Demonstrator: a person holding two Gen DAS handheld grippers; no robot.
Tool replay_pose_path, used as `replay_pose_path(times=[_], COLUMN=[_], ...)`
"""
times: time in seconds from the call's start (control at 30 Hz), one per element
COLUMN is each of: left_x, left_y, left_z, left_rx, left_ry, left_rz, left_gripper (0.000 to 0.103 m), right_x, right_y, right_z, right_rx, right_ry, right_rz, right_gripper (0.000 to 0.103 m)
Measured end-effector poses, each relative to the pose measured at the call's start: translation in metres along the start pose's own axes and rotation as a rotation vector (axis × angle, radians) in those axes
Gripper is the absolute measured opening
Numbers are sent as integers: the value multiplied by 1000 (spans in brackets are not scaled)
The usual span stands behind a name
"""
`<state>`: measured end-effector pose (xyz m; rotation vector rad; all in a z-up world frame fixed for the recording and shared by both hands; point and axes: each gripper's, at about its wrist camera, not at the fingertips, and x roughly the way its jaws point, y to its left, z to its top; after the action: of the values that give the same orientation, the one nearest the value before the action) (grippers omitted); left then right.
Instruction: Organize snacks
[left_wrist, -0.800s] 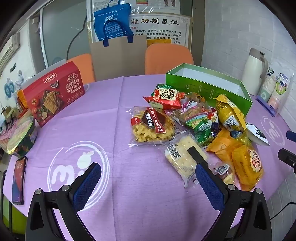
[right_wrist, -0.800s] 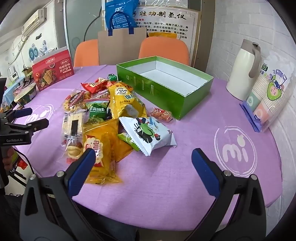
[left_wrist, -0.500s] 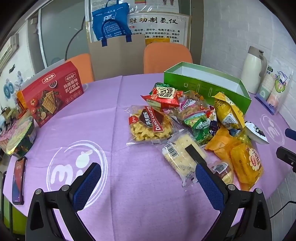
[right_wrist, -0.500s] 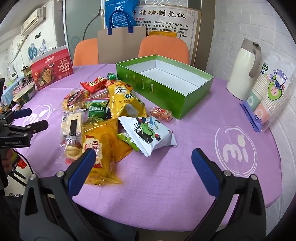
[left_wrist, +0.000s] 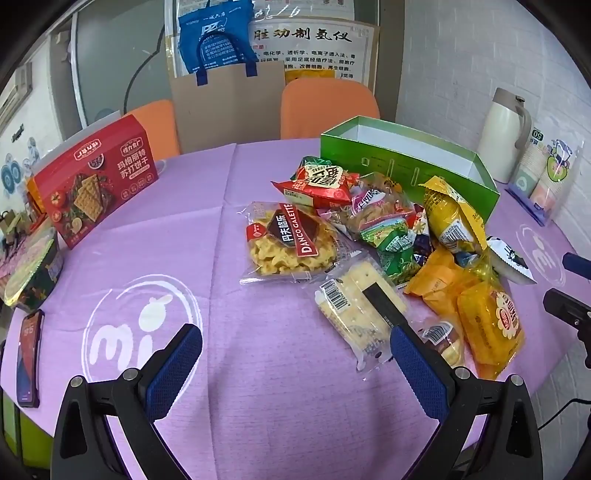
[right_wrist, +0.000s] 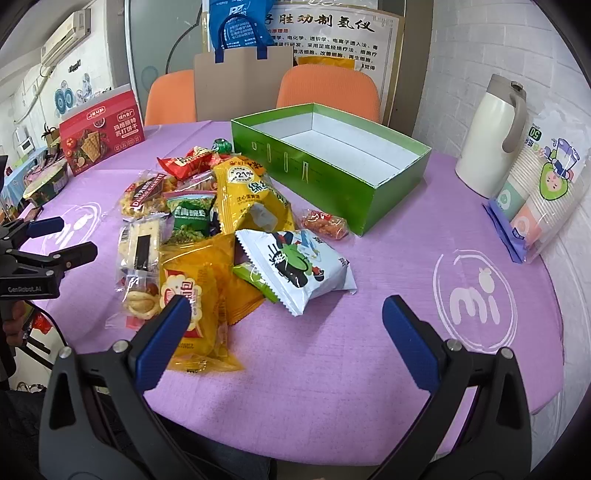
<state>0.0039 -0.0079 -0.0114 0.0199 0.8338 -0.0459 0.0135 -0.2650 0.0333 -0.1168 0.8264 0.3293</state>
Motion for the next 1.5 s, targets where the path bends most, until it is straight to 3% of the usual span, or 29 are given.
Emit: replay_pose_path(times=[1.23,1.5], left_x=[-5,-5], left_y=[-6,-10], left_z=[-1,-5], left_rx=[11,42], left_ry=[-8,0], left_rz=[-31,-85], left_gripper=[103,103], right_x=[5,6], right_y=[6,5], right_z=[-6,-14], right_rx=[-5,-9], right_ry=[19,0], right_rz=[4,51], right_gripper=[103,103])
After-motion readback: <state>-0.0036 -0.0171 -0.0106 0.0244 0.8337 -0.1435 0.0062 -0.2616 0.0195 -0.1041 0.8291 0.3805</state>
